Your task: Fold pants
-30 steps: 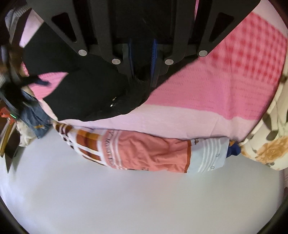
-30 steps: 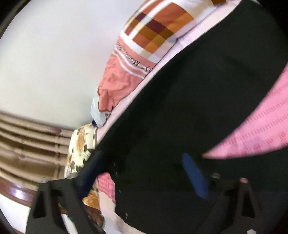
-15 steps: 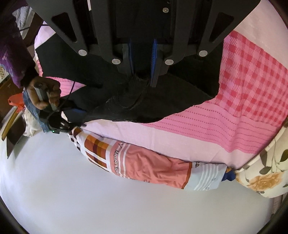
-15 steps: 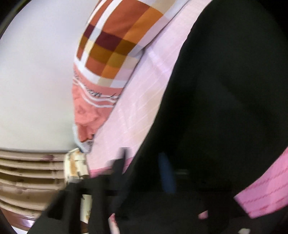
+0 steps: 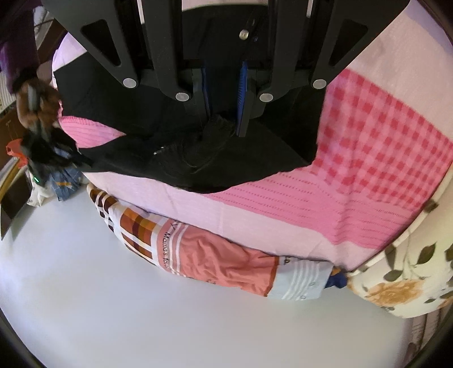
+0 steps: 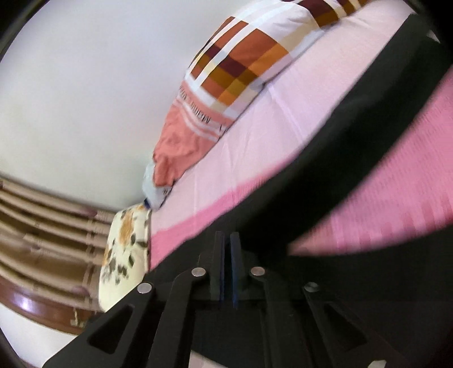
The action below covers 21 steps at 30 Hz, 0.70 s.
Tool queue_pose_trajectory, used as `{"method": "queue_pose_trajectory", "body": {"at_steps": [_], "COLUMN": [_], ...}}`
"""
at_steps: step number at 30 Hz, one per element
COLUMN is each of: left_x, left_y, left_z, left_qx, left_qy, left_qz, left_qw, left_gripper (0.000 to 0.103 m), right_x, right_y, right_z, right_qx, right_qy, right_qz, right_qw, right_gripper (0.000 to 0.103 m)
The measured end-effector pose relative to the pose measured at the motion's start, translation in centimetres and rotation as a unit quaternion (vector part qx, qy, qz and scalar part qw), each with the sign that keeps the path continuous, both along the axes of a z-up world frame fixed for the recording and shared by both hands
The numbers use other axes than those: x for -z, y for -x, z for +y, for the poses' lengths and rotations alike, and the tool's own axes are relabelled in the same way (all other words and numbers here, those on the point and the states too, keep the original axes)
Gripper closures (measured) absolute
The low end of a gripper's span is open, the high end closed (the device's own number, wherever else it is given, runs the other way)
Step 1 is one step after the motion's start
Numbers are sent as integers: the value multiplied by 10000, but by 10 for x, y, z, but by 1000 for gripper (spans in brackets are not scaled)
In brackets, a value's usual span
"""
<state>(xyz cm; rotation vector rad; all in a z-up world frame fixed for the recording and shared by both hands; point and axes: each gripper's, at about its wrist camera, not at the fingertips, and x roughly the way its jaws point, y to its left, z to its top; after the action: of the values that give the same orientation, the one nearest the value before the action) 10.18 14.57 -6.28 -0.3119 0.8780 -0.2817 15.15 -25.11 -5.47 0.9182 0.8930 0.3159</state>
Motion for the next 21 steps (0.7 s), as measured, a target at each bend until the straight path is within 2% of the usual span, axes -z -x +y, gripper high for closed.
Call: {"method": "queue_pose_trajectory", "body": {"at_steps": [3,6,8,11,12,13,14,15,19,21], "left_x": [3,7,12,15,11,7,4,-1,-8,-5], "left_y": [15,29,35,36,37,37,36,35,38,39], "left_z": [0,-10,-10,-2,2,4,3,3,0,-4], "left_qx": [40,119,112,-52,-127,-147,-154,-151,-103,-39], "left_qy": [-26,-326,-297,-75,-37,-47,-73,-118,-180,-235], "left_qz": [143,164,212,335,273,194,152,99,-10,64], "left_qw": [9999,9993,9993,9994,9995,9997,9997,9998,9998,9997], "left_gripper": [85,85,85,85,85,85,85,85,85,85], "right_x": [5,19,28,42,44,46,49,51,59,68], "right_y": [44,72,82,76,69,63,54,49,26,15], "right_z": [7,11,4,-19,-26,-33,-40,-45,-59,-66], "right_qx": [-62,-112,-90,247,311,428,515,564,776,887], "right_qy": [26,-36,-155,-563,-501,-478,-550,-539,-426,-339], "right_qz": [82,259,307,357,409,464,459,472,516,681], "right_qw": [9999,9996,9994,9975,9974,9969,9961,9958,9947,9931], "right_gripper": [98,98,98,93,89,72,48,39,38,38]}}
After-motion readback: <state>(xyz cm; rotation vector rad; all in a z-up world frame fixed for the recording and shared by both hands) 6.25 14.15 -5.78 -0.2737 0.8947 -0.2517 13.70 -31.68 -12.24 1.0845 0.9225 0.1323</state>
